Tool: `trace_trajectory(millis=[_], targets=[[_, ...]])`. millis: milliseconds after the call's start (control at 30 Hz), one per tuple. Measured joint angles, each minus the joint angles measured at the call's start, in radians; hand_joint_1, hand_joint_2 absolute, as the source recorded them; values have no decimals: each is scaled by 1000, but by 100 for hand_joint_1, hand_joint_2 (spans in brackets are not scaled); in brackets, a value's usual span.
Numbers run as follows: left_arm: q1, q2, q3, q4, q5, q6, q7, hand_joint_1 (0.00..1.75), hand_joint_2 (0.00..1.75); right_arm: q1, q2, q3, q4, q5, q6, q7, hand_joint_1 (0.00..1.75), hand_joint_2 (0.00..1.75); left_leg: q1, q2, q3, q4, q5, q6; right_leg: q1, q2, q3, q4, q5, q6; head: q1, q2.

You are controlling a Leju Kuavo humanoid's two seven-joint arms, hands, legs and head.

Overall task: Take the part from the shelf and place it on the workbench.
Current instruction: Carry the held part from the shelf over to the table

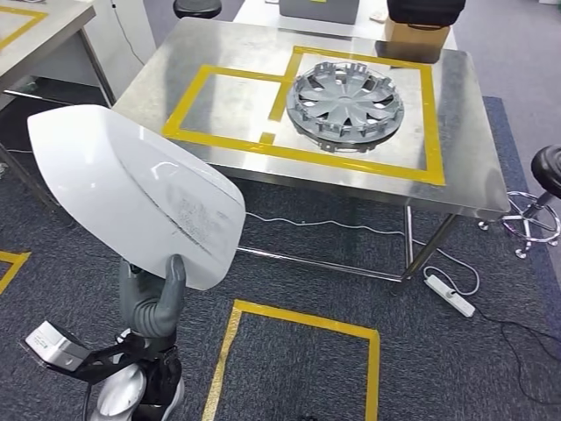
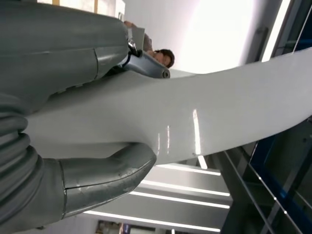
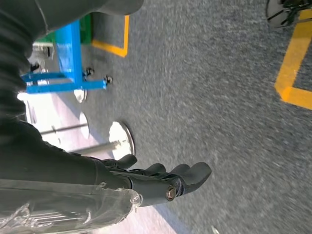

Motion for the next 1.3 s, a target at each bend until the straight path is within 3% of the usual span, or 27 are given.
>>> trace_trajectory(millis=[33, 67, 133, 167, 200, 267, 300, 367, 433, 467, 500, 533, 567, 633, 667, 733, 833, 900, 967, 1000, 1033, 1067, 1133, 1200, 1300], targets=[[0, 0, 0, 0, 0, 0, 0, 175, 175, 1, 0, 0, 0, -1, 0, 0, 0, 175, -1, 12, 1, 0, -1, 0, 0, -3, 14, -19, 16, 0, 0, 0], [0, 0, 0, 0, 0, 0, 0, 175, 175, 2, 0, 0, 0, -1, 0, 0, 0, 175, -2, 24, 4, 0, -4, -2, 1, -13, 47, -74, 45, -1, 0, 0], [-1, 0, 0, 0, 0, 0, 0, 175, 175, -1, 0, 0, 0, -1, 1, 0, 0, 175, -5, 43, 11, 2, -10, -9, 6, -61, 124, -205, 93, -8, 0, 0], [-1, 0, 0, 0, 0, 0, 0, 175, 175, -3, 0, 0, 0, 0, 1, -1, 0, 175, -8, 52, 14, 3, -12, -14, 10, -78, 147, -246, 104, -13, -1, 0], [-1, -1, -1, 0, 0, 0, 0, 175, 175, -5, 0, 0, 0, 1, 1, -3, 0, 175, -10, 60, 16, 3, -14, -20, 13, -85, 155, -263, 107, -18, -2, 0], [-2, -1, -1, 0, 0, 0, 0, 175, 175, -5, 0, 0, 0, 7, -1, -7, 0, 175, -9, 77, 19, 5, -18, -31, 15, -62, 152, -266, 110, -30, -4, 0], [-3, -2, -2, 0, 0, 0, 0, 175, 175, -4, 0, 1, 0, 15, -3, -9, 0, 175, -8, 68, 19, 13, -24, -37, 13, -51, 153, -268, 111, -36, -5, 0], [-3, -1, -1, 0, 0, 1, 0, 175, 175, -3, 0, 7, 0, 37, -10, -14, 0, 175, -5, 25, -4, 75, -62, -48, 7, -33, 156, -272, 115, -46, -8, 0], [-1, 1, -1, -1, 0, 3, 0, 175, 175, -3, 0, 18, 0, 58, -24, -18, 0, 175, -3, -12, -64, 196, -122, -54, 6, -15, 156, -272, 115, -51, -13, 0], [1, 2, 0, -1, 0, 4, 0, 175, 175, -3, 0, 24, 0, 65, -35, -19, 0, 175, -3, -17, -95, 250, -143, -55, 6, -7, 156, -272, 115, -52, -14, 0], [3, 2, 0, -1, 0, 5, 0, 175, 175, -2, 0, 28, 0, 69, -49, -18, 0, 175, -3, -18, -116, 279, -145, -55, 5, 0, 156, -272, 115, -52, -14, 0], [4, 2, 0, -1, 0, 6, 0, 175, 175, -1, 0, 32, 0, 71, -63, -14, 0, 175, -1, -19, -120, 273, -126, -55, 5, 6, 156, -272, 114, -51, -14, 0], [4, 2, 1, -1, 0, 6, 0, 175, 175, 0, 0, 34, 0, 71, -74, -10, 0, 175, 1, -19, -106, 233, -90, -56, 3, 11, 158, -272, 114, -49, -14, 0], [4, 2, 1, -2, 0, 6, 0, 175, 175, 0, 0, 38, 0, 80, -84, 5, 0, 175, 6, -21, -51, 107, -18, -60, 2, 20, 158, -270, 112, -40, -15, 0], [3, 1, 1, -2, 0, 6, 0, 175, 175, 0, 0, 43, 0, 94, -81, 19, 0, 175, 8, -24, -29, 56, 0, -58, 3, 23, 157, -268, 111, -34, -17, 0], [1, 0, 1, -3, 0, 6, 2, 175, 175, 2, -1, 63, 0, 133, -73, 57, 0, 175, 7, -31, -15, 15, 2, -46, 5, 26, 153, -269, 112, -21, -19, 0], [0, -3, 0, -3, 0, 6, 8, 175, 175, 9, -1, 91, 0, 171, -66, 101, 0, 175, 6, -31, -15, 11, 5, -20, 1, 19, 148, -262, 103, -6, -16, 0], [-2, -8, -1, -3, 1, 6, 14, 175, 175, 10, -1, 102, 0, 173, -60, 118, 0, 175, 5, -29, -14, 9, 7, -8, 1, 7, 113, -183, 56, -2, -12, 0], [-2, -11, -1, -2, 8, 5, 24, 175, 175, 11, -1, 105, 0, 160, -52, 124, 0, 175, 1, -27, -14, 9, 6, -2, 3, 2, 52, -49, -5, -3, -9, 0], [-2, -11, -1, -2, 17, 3, 32, 175, 175, 11, 0, 105, 0, 152, -49, 126, 0, 175, -1, -26, -14, 9, 6, 0, 3, 1, 30, -2, -19, -4, -9, 0], [-2, -11, -1, -1, 28, 0, 39, 175, 175, 12, 0, 105, 0, 144, -44, 127, 0, 175, -2, -26, -14, 9, 6, 0, 4, 1, 25, 10, -15, -5, -9, 0], [-2, -12, -1, 0, 41, -4, 45, 175, 175, 13, 0, 105, 0, 139, -40, 127, 0, 175, -3, -26, -13, 10, 5, 0, 5, 1, 39, -17, 7, -8, -9, 0], [-2, -17, -1, 1, 60, -10, 51, 175, 175, 11, 0, 104, 0, 134, -32, 128, 0, 175, -4, -26, -10, 10, 4, -3, 7, -3, 107, -149, 66, -14, -9, 0], [-3, -22, -1, 2, 68, -12, 55, 175, 175, 8, 0, 104, 0, 134, -26, 128, 0, 175, -8, -26, -10, 12, 2, -11, 9, -6, 157, -246, 94, -19, -10, 0], [-4, -27, -1, 4, 84, -12, 70, 175, 175, 8, 0, 104, 0, 143, 0, 130, 0, 175, -7, -25, -9, 7, 5, -27, 12, -2, 164, -265, 98, -31, -11, 0]])
